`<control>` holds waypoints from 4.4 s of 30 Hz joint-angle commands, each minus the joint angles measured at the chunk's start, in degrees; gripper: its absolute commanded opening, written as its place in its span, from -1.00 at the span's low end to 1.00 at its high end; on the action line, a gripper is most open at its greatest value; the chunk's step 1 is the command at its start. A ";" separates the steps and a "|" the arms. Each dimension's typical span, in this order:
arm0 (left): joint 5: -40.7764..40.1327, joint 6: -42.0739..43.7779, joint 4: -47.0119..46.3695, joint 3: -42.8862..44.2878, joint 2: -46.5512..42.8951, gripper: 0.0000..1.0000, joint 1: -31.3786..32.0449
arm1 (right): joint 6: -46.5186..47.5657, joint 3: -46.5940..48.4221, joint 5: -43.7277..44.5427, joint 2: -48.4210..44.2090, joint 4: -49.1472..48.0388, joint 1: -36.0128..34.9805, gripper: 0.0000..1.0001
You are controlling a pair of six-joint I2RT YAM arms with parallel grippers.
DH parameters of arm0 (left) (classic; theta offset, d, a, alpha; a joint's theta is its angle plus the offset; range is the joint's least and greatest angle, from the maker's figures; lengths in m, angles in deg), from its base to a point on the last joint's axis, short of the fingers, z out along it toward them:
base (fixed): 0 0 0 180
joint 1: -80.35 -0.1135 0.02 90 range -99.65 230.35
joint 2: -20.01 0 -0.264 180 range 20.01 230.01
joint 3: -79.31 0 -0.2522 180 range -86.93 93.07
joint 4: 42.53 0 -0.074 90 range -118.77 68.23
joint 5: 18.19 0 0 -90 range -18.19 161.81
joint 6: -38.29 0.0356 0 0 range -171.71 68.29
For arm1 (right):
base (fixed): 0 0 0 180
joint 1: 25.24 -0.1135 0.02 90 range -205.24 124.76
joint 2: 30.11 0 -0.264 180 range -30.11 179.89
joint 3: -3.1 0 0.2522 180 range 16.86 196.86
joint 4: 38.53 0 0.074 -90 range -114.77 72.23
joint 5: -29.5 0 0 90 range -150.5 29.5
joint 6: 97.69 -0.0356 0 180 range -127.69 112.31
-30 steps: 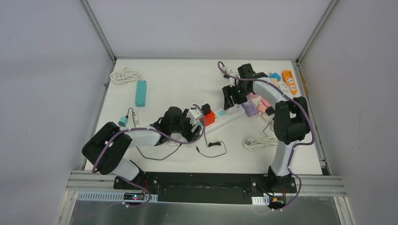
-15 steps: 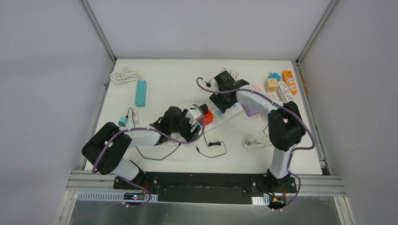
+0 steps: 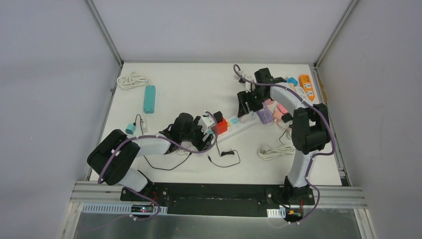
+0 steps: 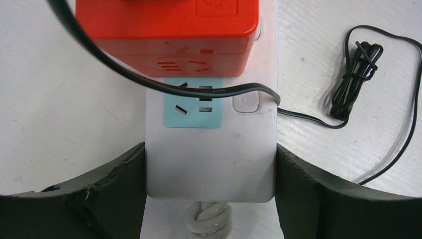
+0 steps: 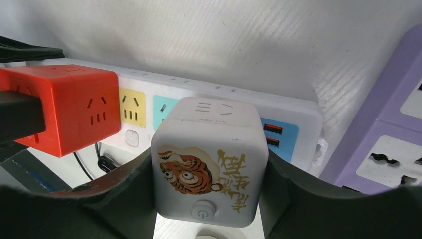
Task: Pull the plug off the socket
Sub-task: Remove the plug from the socket, then place the plug at the center of the board.
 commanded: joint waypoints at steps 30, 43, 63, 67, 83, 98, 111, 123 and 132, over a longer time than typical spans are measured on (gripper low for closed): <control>-0.07 1.43 2.82 1.69 2.16 -1.00 -0.38 | 2.39 -0.11 6.85 -8.57 -0.07 -9.02 -1.00; 0.00 -5.11 3.50 2.59 -4.09 0.01 -0.38 | 7.27 -0.24 -3.66 -10.97 -0.98 -1.79 -0.94; -3.85 -7.11 8.63 0.74 -15.36 0.83 -0.38 | 9.45 0.97 -7.68 -10.00 1.73 5.33 -0.87; -5.64 -10.48 12.72 2.18 -20.28 0.83 -0.38 | 9.41 3.84 -5.84 -9.43 1.71 6.75 -0.87; -18.07 -20.97 19.40 0.51 -38.36 0.98 -0.44 | 2.58 20.29 19.95 6.30 -6.14 19.28 -0.83; -18.41 -21.17 21.44 0.26 -37.16 0.98 -0.44 | 5.59 27.41 18.45 15.63 2.24 21.05 -0.03; -17.42 -21.05 21.55 0.52 -35.76 0.98 -0.45 | 5.72 22.69 17.39 13.77 1.40 21.10 0.60; -11.08 -17.82 12.42 -3.69 -35.98 0.98 -0.43 | 8.20 18.28 14.20 1.87 0.32 21.41 0.73; -3.35 -11.77 -3.98 -11.56 -35.06 0.98 -0.38 | 17.23 11.97 -11.45 -10.07 3.44 20.93 0.73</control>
